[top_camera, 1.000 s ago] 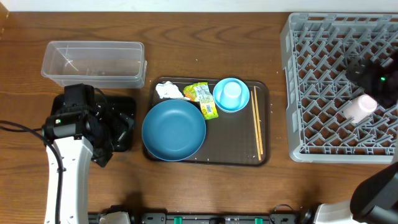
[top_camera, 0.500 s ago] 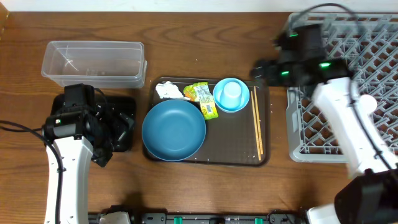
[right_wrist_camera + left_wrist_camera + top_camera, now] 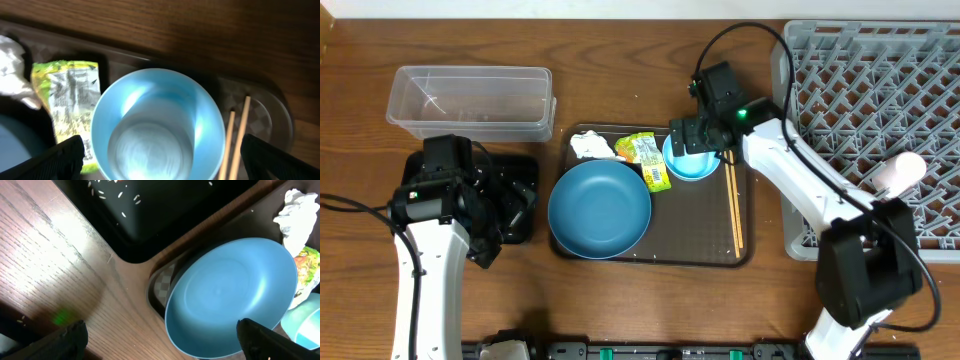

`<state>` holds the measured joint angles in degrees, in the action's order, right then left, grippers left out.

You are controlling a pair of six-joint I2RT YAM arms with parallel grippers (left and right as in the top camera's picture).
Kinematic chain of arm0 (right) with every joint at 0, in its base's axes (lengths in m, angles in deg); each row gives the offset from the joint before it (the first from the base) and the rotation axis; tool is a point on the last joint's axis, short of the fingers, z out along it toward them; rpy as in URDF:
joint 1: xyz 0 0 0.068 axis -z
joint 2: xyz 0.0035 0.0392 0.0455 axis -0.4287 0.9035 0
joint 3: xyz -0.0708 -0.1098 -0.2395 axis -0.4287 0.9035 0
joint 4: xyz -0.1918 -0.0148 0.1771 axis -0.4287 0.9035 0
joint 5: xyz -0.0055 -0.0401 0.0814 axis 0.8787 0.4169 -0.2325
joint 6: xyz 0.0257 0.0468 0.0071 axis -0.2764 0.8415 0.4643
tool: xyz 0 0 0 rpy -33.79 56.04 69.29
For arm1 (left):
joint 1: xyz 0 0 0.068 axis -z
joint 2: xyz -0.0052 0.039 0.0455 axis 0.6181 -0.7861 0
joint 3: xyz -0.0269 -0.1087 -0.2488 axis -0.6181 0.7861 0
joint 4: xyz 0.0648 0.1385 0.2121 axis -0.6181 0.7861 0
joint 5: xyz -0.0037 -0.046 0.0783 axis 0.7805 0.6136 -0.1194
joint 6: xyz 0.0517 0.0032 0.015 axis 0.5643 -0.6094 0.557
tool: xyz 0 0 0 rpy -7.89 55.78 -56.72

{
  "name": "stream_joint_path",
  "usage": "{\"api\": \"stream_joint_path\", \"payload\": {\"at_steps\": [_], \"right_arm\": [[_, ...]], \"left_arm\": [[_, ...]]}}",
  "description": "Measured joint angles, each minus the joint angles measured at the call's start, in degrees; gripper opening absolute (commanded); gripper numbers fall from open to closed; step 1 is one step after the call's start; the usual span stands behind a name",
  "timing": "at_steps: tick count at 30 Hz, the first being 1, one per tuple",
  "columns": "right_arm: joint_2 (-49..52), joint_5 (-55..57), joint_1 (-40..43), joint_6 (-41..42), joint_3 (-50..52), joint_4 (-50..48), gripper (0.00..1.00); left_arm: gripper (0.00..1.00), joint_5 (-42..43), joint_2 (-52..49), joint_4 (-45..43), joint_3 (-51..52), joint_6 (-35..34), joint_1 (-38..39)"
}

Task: Sort waste into correct bins and load items into the dishwasher rack
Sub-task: 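Move the right gripper to the light blue cup and grasp it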

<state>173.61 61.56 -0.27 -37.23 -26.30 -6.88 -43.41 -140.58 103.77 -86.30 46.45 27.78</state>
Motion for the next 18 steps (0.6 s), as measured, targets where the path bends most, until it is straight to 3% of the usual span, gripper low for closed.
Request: {"api": "stream_joint_path", "payload": {"at_steps": [18], "right_arm": [[3.1, 5.1, -4.6, 2.7, 0.0, 1.2, 0.91]], "left_arm": [[0.98, 0.0, 0.0, 0.0, 0.0, 0.0, 0.0]]}}
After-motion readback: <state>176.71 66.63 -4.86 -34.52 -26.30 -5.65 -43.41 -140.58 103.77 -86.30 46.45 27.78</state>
